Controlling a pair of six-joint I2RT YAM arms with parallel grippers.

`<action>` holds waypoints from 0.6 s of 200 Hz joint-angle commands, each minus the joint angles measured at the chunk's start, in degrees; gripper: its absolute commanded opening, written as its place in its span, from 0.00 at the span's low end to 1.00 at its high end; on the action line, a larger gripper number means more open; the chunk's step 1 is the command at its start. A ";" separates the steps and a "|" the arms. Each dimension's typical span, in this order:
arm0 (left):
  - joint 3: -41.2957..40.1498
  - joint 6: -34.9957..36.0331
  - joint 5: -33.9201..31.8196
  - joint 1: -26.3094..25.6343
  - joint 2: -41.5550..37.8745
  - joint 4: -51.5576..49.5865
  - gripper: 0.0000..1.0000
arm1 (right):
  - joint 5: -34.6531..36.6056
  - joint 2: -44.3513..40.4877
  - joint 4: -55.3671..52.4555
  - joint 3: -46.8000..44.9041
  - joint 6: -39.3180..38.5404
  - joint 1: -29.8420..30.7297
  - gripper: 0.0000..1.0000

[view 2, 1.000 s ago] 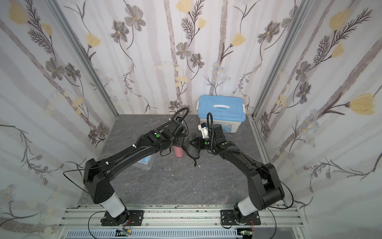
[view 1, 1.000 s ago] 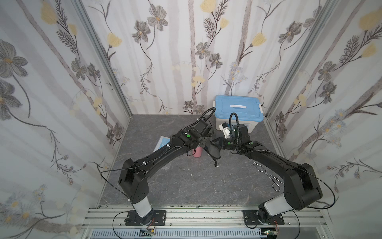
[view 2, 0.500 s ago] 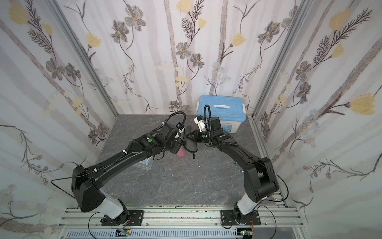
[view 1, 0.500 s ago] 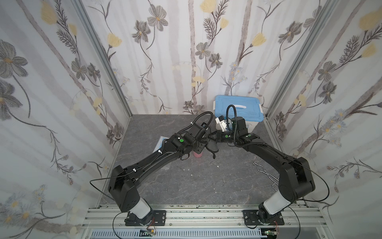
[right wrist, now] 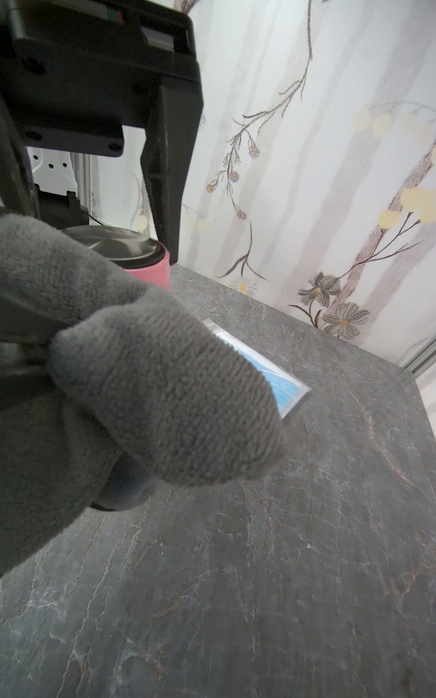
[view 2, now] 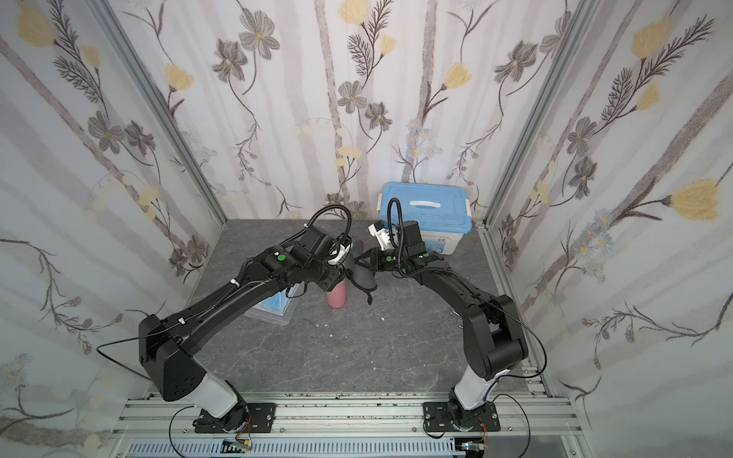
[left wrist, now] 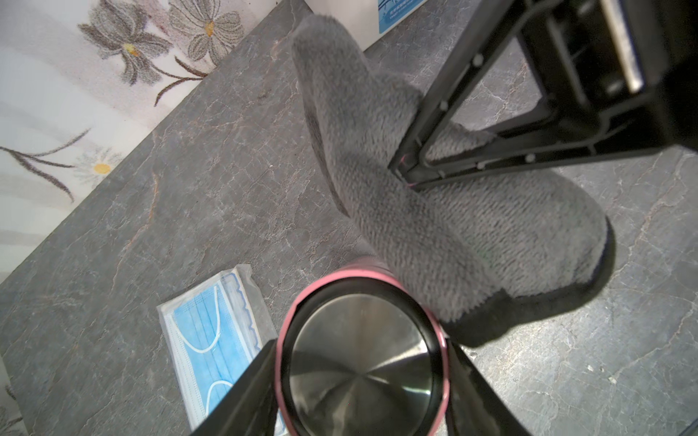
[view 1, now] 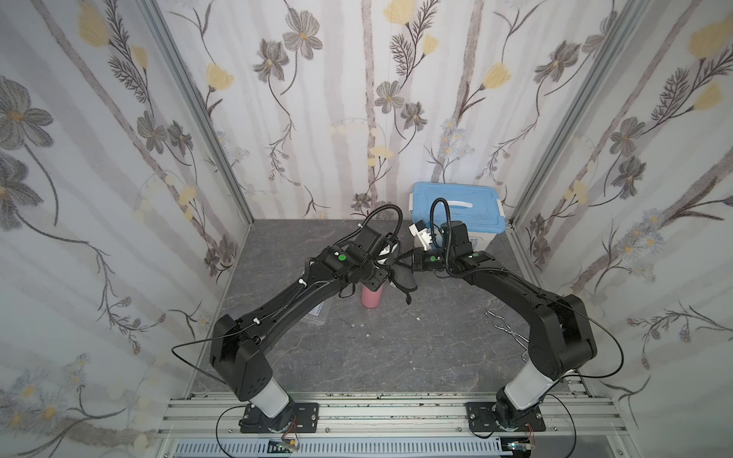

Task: Wipe the surface of the thermos
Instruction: Wipe the dirt from the surface of the thermos.

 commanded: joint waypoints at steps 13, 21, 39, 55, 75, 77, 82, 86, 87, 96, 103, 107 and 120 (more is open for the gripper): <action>-3.27 5.56 9.44 0.66 -2.62 5.09 0.00 | -4.26 0.32 5.83 -0.58 1.41 0.13 0.00; -5.27 6.84 10.87 0.77 -3.64 6.56 0.00 | -4.49 0.24 5.94 -0.51 1.45 0.18 0.00; -7.87 9.61 13.46 1.11 -5.32 8.10 0.00 | -4.89 0.05 5.98 -0.27 1.59 0.19 0.00; -8.69 11.75 15.53 1.60 -5.87 8.00 0.00 | -5.45 0.22 5.90 -0.14 1.83 0.28 0.00; -9.61 12.92 16.40 2.13 -6.19 8.87 0.00 | -4.85 0.22 6.22 -1.26 1.96 0.71 0.00; -9.63 12.96 16.41 2.10 -6.14 8.91 0.00 | -4.71 0.24 6.40 -1.52 2.06 0.74 0.00; -9.78 13.09 16.41 2.18 -6.12 9.00 0.00 | -4.34 0.14 6.82 -2.30 2.25 0.86 0.00; -9.86 13.19 16.41 2.27 -6.04 9.08 0.00 | -4.19 0.19 7.39 -2.93 2.40 1.01 0.00; -9.87 13.21 16.41 2.31 -5.99 9.09 0.00 | -4.14 0.20 7.52 -3.07 2.44 1.09 0.00; -10.08 13.32 16.33 2.41 -5.85 9.49 0.00 | -3.86 0.42 9.12 -4.87 3.08 1.40 0.00; -10.22 13.23 16.30 2.61 -5.81 9.93 0.00 | -3.48 0.89 10.47 -6.42 3.63 1.56 0.00; -10.33 13.19 16.32 2.67 -5.76 10.12 0.00 | -3.25 1.12 11.34 -7.29 4.02 1.65 0.00; -10.31 12.97 16.40 2.65 -5.54 10.50 0.00 | -3.18 2.48 14.49 -10.28 5.22 2.06 0.00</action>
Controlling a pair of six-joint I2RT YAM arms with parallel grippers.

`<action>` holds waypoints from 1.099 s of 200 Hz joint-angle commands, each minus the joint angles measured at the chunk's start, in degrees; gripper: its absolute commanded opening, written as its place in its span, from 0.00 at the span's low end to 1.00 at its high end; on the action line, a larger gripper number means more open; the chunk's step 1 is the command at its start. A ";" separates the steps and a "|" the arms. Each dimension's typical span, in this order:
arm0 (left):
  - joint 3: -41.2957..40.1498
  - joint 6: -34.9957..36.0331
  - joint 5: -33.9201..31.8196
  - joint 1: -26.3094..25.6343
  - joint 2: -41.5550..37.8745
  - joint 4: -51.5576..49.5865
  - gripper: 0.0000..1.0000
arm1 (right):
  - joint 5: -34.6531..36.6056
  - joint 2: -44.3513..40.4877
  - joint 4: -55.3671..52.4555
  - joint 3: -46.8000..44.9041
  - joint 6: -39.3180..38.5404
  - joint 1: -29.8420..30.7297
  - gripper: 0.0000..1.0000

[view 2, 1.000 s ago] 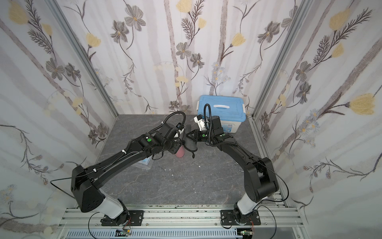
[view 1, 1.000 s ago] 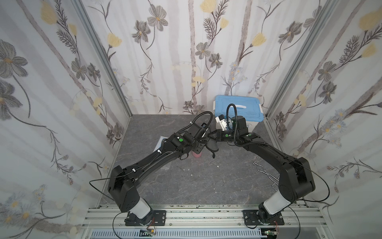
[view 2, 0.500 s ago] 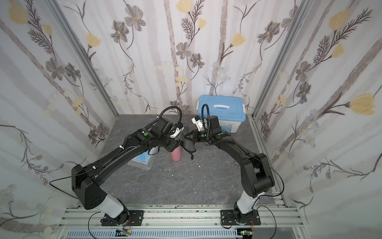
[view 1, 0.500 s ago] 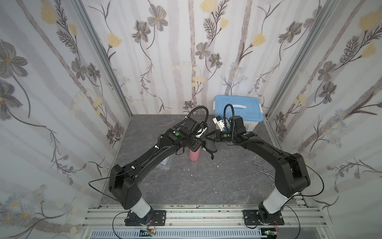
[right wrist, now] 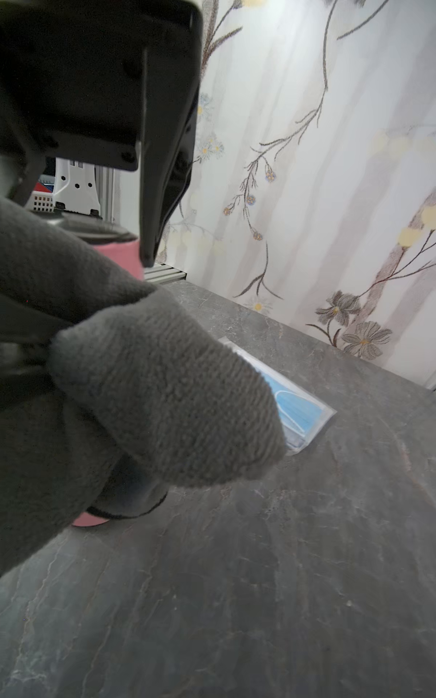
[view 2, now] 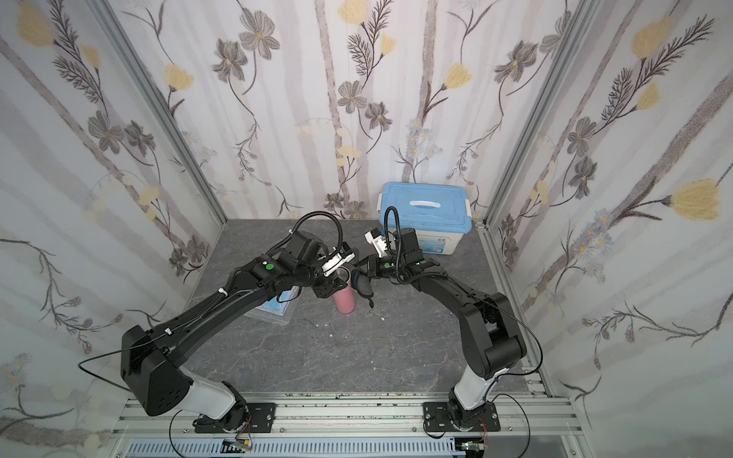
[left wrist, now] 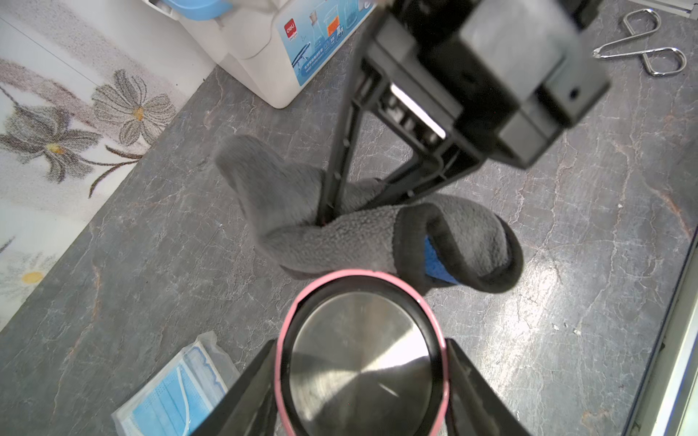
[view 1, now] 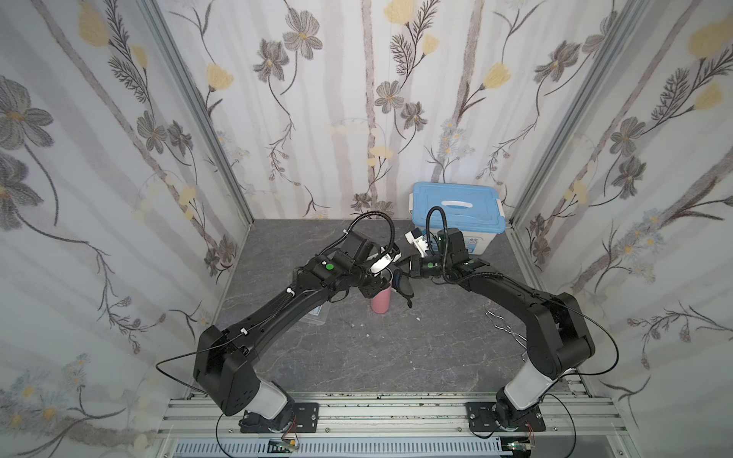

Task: Wipe the surface of the thermos
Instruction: Wipe the dirt from the surface of the thermos.

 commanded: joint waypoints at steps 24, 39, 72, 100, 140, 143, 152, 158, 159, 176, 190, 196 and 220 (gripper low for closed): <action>-0.24 1.03 2.64 0.22 0.50 0.93 0.00 | 1.54 5.33 11.01 -7.31 3.92 1.52 0.00; -0.05 1.03 2.76 0.22 0.45 0.87 0.00 | 1.80 8.09 11.76 -7.84 4.18 2.11 0.00; -0.08 1.28 2.29 0.27 0.20 0.65 0.00 | 1.76 10.89 12.00 -7.49 4.20 3.01 0.00; -0.48 1.56 2.24 0.31 -0.49 0.54 0.00 | 3.16 6.91 8.68 -6.02 3.26 3.06 0.00; -2.00 2.73 2.27 0.28 -1.67 0.69 0.00 | 5.44 -1.09 0.82 -1.09 1.02 2.95 0.00; -2.16 3.03 2.30 0.37 -1.86 0.71 0.00 | 5.51 -1.62 0.40 -0.62 0.85 2.93 0.00; -3.09 4.01 2.41 0.40 -2.50 1.15 0.00 | 5.54 -2.85 -0.88 0.56 0.52 3.00 0.00; -3.81 4.68 2.53 0.46 -2.95 1.46 0.00 | 5.52 -3.47 -1.83 1.36 0.14 3.01 0.00; -3.90 4.79 2.55 0.43 -3.01 1.48 0.00 | 5.52 -3.53 -1.95 1.50 0.06 3.01 0.00; -6.13 7.69 4.86 0.86 -4.66 2.31 0.00 | 4.76 -3.76 -3.90 3.66 -1.00 2.99 0.00; -8.52 10.69 8.92 1.33 -6.53 3.14 0.00 | 3.59 -2.76 -4.78 4.71 -2.05 2.95 0.00; -9.60 11.87 10.07 1.58 -7.38 3.97 0.00 | 3.12 -2.35 -4.92 4.89 -2.43 2.96 0.00; -11.99 15.22 14.61 2.69 -9.03 4.69 0.00 | 0.49 1.05 -4.26 4.43 -3.92 2.97 0.00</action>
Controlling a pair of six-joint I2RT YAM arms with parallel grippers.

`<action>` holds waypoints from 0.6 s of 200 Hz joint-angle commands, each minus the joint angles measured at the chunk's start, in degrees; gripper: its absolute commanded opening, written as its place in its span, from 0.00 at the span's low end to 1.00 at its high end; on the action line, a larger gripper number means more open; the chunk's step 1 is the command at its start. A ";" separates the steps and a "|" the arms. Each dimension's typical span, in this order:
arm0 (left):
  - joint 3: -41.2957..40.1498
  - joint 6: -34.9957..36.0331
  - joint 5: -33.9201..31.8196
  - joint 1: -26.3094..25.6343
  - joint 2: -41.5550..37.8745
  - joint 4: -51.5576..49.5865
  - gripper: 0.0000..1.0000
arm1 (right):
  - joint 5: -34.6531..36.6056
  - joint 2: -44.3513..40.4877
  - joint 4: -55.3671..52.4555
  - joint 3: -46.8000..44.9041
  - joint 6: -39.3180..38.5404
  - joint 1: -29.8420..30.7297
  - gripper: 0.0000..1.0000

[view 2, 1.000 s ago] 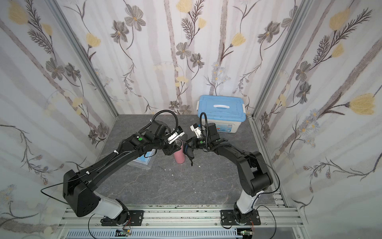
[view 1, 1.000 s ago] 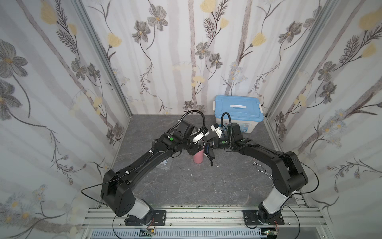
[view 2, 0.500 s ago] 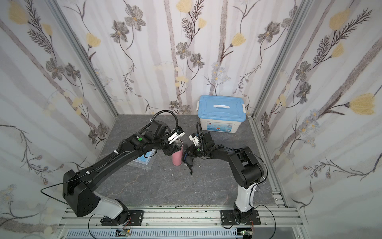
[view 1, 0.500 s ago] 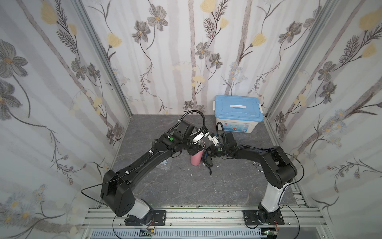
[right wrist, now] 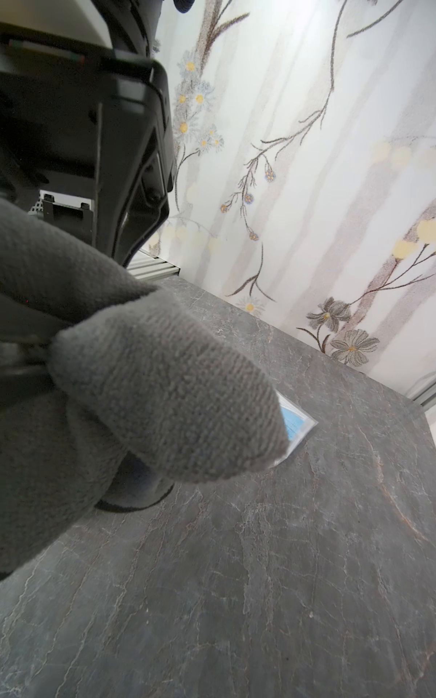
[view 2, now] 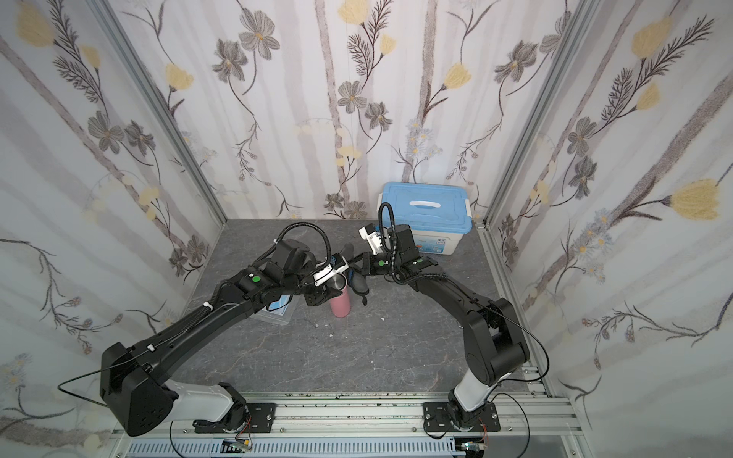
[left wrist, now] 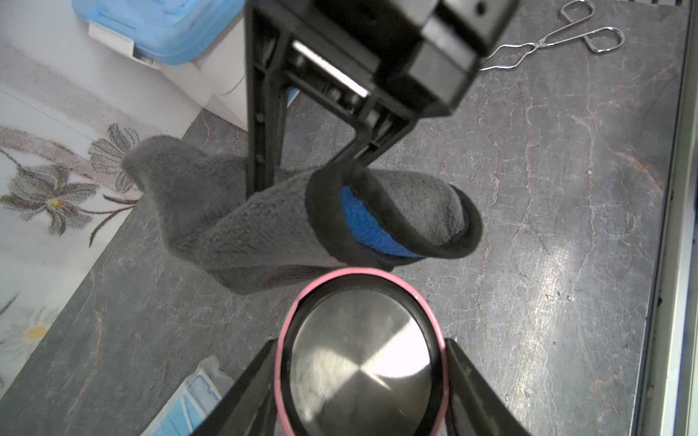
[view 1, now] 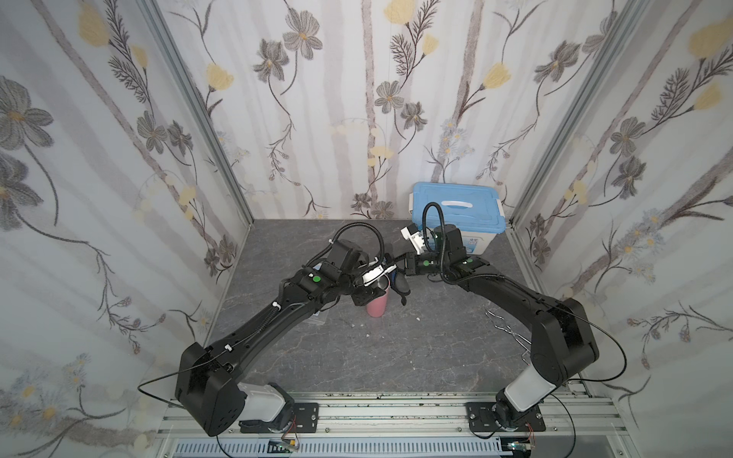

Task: Wipe the surface of the thermos
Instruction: Wipe the dirt from the surface of the thermos.

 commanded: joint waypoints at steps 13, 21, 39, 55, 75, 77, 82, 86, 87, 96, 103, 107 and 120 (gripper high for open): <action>-1.05 6.98 9.51 1.28 -0.33 -2.73 0.00 | -3.34 4.79 -1.13 -0.40 -3.49 0.20 0.00; -0.63 7.60 10.19 1.54 0.21 -3.33 0.00 | -3.00 6.23 -1.03 -0.75 -3.89 0.19 0.00; 0.02 8.59 11.35 2.18 1.48 -3.72 0.00 | -3.48 9.89 0.50 -1.66 -4.02 0.20 0.00; 0.50 9.23 12.24 2.71 2.38 -3.58 0.00 | -4.01 13.54 1.80 -2.03 -3.96 0.20 0.00; 1.24 9.78 13.75 3.27 3.41 -3.37 0.00 | -4.71 17.54 2.77 -2.05 -3.85 0.19 0.00; 1.36 9.87 13.89 3.33 3.49 -3.36 0.00 | -4.67 17.83 2.76 -2.00 -3.83 0.26 0.00; 1.53 10.08 14.13 3.50 3.72 -3.36 0.00 | -4.85 18.51 2.80 -1.95 -3.83 0.28 0.00; 1.67 10.46 14.35 3.51 3.78 -3.36 0.00 | -4.95 18.87 2.97 -1.95 -3.83 0.28 0.00; 1.71 10.57 14.38 3.56 3.78 -3.41 0.00 | -4.98 18.91 3.04 -1.99 -3.87 0.33 0.00; 1.84 11.31 14.93 3.69 3.92 -3.57 0.00 | -5.26 19.06 3.08 -2.04 -3.87 0.33 0.00; 1.92 11.77 15.28 3.77 3.99 -3.59 0.00 | -5.19 18.61 3.02 -2.04 -3.87 0.31 0.00; 1.93 11.95 15.44 3.93 3.99 -3.61 0.00 | -5.10 18.18 2.87 -1.99 -3.86 0.35 0.00; 2.25 12.59 16.39 4.50 4.01 -4.06 0.00 | -5.12 16.17 2.13 -1.50 -3.90 0.36 0.00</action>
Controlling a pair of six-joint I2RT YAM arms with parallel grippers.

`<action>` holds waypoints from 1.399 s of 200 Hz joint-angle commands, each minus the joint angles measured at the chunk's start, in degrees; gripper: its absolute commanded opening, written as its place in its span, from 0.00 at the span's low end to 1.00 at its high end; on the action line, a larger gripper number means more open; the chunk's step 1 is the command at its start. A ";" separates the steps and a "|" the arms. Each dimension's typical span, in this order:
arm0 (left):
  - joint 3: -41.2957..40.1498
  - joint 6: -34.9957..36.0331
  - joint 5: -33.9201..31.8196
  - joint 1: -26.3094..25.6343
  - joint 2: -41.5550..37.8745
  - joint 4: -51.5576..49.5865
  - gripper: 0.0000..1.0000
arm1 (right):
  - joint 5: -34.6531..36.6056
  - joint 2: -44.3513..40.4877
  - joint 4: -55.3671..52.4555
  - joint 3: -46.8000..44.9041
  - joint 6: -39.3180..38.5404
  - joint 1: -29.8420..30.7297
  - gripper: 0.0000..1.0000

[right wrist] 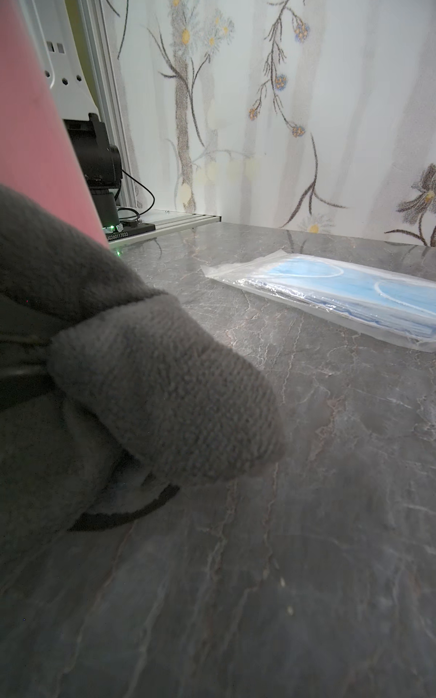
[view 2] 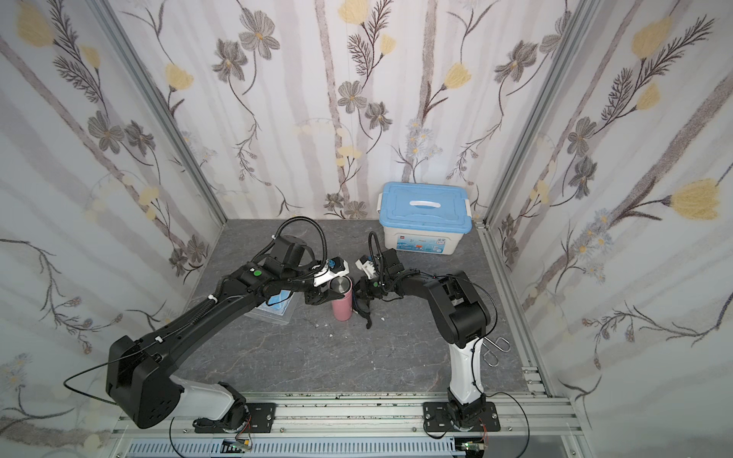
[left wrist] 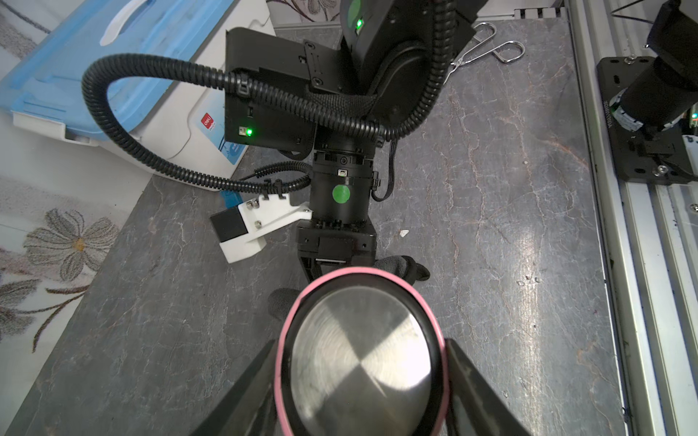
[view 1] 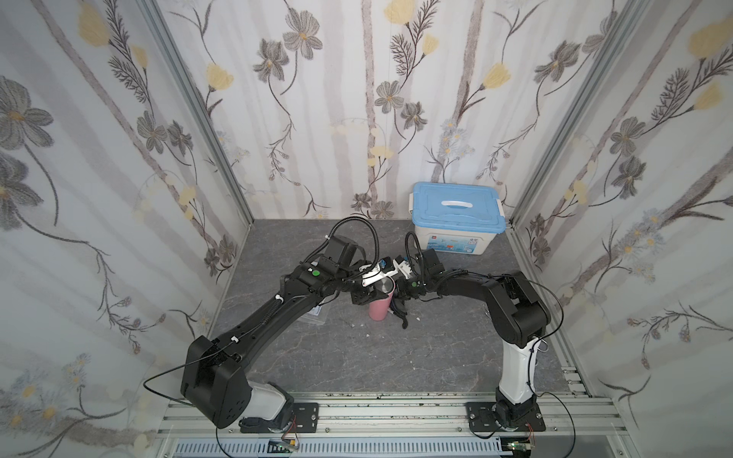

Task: Wipe the surface of the thermos
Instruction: Wipe the dirt from the surface of the thermos.

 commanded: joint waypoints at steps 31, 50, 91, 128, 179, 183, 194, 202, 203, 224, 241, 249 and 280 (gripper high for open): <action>0.47 3.94 5.33 1.88 0.42 -4.72 0.00 | -3.08 -8.39 -2.42 4.03 -1.20 0.05 0.00; -0.31 4.47 7.72 2.98 0.24 -3.74 0.00 | -3.59 -11.55 -4.28 6.35 -1.33 0.02 0.00; -0.97 6.25 11.11 4.25 0.45 -1.42 0.00 | -5.61 -10.88 -7.24 10.21 -2.59 -0.18 0.00; -0.60 9.05 13.64 4.77 1.36 -0.81 0.00 | -6.58 -5.92 -5.40 8.55 -3.08 -0.09 0.00; -0.54 9.95 15.36 5.24 2.71 0.31 0.00 | -5.62 3.91 -4.38 7.46 -4.20 -0.13 0.00; -0.53 9.95 15.35 5.26 2.75 0.47 0.00 | -5.49 4.57 -4.34 7.55 -4.27 -0.07 0.00; -0.72 10.32 15.36 5.35 2.64 0.62 0.00 | -5.57 5.86 -4.38 7.97 -4.37 -0.17 0.00; -0.87 10.45 15.35 5.44 2.42 0.88 0.00 | -5.70 6.31 -4.36 8.17 -4.37 -0.25 0.00; -0.87 10.46 15.36 5.48 2.43 0.90 0.00 | -5.74 6.34 -4.37 8.21 -4.37 -0.28 0.00; -1.44 10.91 16.31 5.88 2.00 1.83 0.00 | -5.83 4.74 -5.47 9.25 -4.67 -0.48 0.00; -2.29 10.83 17.32 6.10 1.22 3.30 0.00 | -6.03 1.98 -7.90 11.19 -5.63 -0.90 0.00; -2.61 10.82 17.85 6.21 0.83 3.85 0.00 | -6.28 0.56 -9.34 12.48 -6.23 -1.17 0.00; -2.99 11.41 19.29 6.58 -0.10 4.44 0.00 | -8.30 -3.19 -15.47 18.67 -8.70 -2.14 0.00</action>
